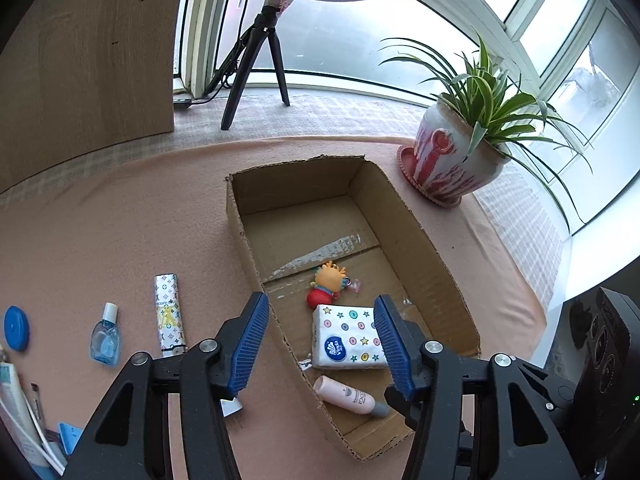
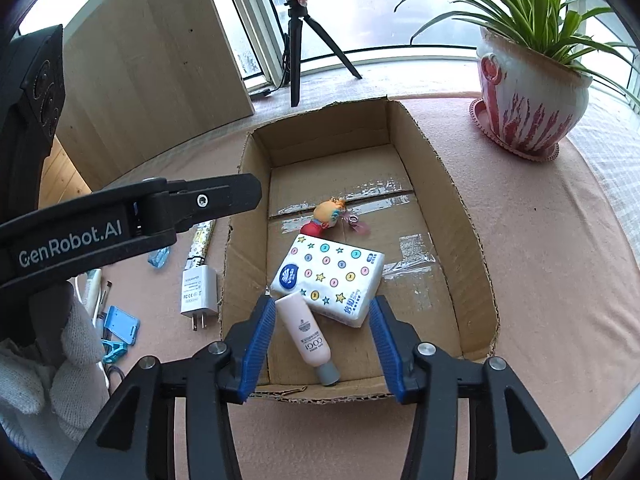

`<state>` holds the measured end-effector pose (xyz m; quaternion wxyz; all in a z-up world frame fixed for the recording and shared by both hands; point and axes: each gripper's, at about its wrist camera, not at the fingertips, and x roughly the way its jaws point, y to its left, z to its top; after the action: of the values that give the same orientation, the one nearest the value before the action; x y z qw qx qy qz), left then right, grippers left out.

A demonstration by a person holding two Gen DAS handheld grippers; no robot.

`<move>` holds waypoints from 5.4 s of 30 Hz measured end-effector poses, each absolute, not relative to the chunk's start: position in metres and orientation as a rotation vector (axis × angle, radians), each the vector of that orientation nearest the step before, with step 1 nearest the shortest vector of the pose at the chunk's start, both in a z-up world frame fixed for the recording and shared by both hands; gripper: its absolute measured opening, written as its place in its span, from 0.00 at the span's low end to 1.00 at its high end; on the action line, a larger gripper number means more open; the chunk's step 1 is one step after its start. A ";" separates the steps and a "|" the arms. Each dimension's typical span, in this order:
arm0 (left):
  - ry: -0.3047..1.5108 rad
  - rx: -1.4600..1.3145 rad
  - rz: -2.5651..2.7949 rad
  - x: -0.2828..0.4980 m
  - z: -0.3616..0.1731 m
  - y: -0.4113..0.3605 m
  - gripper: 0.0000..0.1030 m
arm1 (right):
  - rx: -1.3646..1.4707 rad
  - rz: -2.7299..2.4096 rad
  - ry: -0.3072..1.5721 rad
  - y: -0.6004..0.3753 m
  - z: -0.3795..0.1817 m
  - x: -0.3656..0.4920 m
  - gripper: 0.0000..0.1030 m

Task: Organize objects
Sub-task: 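Drop the pink bottle and doll keychain into the box, opening both tools, then move the left tool to the blue eye-drop bottle and close on it, then hold the eye-drop bottle in the left tool while the right tool grasps the patterned lighter, then carry both items over the box and open both tools to drop them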

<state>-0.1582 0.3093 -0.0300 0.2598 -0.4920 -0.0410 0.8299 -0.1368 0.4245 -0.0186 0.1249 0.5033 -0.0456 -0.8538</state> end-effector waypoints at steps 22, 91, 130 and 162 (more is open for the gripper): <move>-0.166 -1.528 2.416 -0.160 -0.063 0.163 0.61 | 1.425 -2.375 -0.115 0.352 -0.014 -0.131 0.44; -0.199 -1.608 2.430 -0.181 -0.127 0.117 0.33 | 1.670 -2.232 0.017 0.242 -0.089 -0.215 0.20; -0.269 -1.418 2.359 -0.153 -0.065 0.199 0.32 | 1.469 -2.314 -0.262 0.349 -0.019 -0.135 0.20; -0.131 -1.311 2.305 -0.158 -0.048 0.336 0.54 | 1.504 -2.478 -0.200 0.446 -0.020 -0.139 0.38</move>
<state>-0.1585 0.3359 -0.0476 0.2408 -0.4792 -0.0480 0.8427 -0.1393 0.4463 -0.0201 0.1177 0.5140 -0.0684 -0.8469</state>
